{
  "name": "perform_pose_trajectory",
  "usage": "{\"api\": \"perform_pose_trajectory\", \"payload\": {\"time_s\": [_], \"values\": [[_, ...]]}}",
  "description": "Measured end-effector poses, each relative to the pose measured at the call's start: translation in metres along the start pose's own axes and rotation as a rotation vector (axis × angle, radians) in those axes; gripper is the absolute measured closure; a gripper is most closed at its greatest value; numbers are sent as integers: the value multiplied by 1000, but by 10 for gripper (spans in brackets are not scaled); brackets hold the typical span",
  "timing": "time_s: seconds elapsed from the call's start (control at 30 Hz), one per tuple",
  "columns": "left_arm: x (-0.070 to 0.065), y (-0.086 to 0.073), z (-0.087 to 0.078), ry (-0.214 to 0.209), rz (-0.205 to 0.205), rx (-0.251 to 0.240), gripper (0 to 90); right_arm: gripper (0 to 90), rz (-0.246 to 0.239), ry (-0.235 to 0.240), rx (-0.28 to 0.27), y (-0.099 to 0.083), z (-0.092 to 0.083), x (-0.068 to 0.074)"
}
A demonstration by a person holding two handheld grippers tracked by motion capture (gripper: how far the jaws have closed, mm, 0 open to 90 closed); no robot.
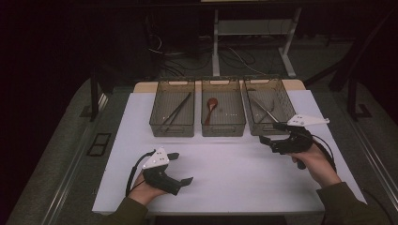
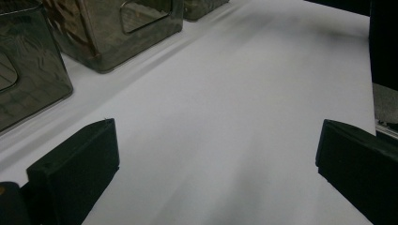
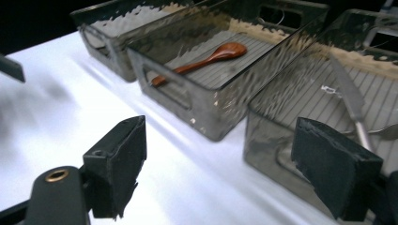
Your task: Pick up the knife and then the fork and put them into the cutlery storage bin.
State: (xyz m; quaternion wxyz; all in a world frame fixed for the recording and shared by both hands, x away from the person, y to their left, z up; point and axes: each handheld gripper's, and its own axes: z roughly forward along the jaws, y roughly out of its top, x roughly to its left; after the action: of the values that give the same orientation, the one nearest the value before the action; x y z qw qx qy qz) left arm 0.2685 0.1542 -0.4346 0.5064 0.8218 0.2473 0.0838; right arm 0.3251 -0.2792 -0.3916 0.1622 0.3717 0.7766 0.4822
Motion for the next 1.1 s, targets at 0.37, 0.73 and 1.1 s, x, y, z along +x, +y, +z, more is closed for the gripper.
{"api": "perform_pose_trajectory", "payload": {"time_s": [0.37,0.73,1.1], "values": [[0,0,-1,-2,0,-6,0,178,-1,24,35,-35,-8,14],[0,0,-1,-1,3,-4,0,178,21,33,40,-65,-22,16],[1,0,-1,0,1,-3,0,178,17,44,47,-77,-27,18]]}}
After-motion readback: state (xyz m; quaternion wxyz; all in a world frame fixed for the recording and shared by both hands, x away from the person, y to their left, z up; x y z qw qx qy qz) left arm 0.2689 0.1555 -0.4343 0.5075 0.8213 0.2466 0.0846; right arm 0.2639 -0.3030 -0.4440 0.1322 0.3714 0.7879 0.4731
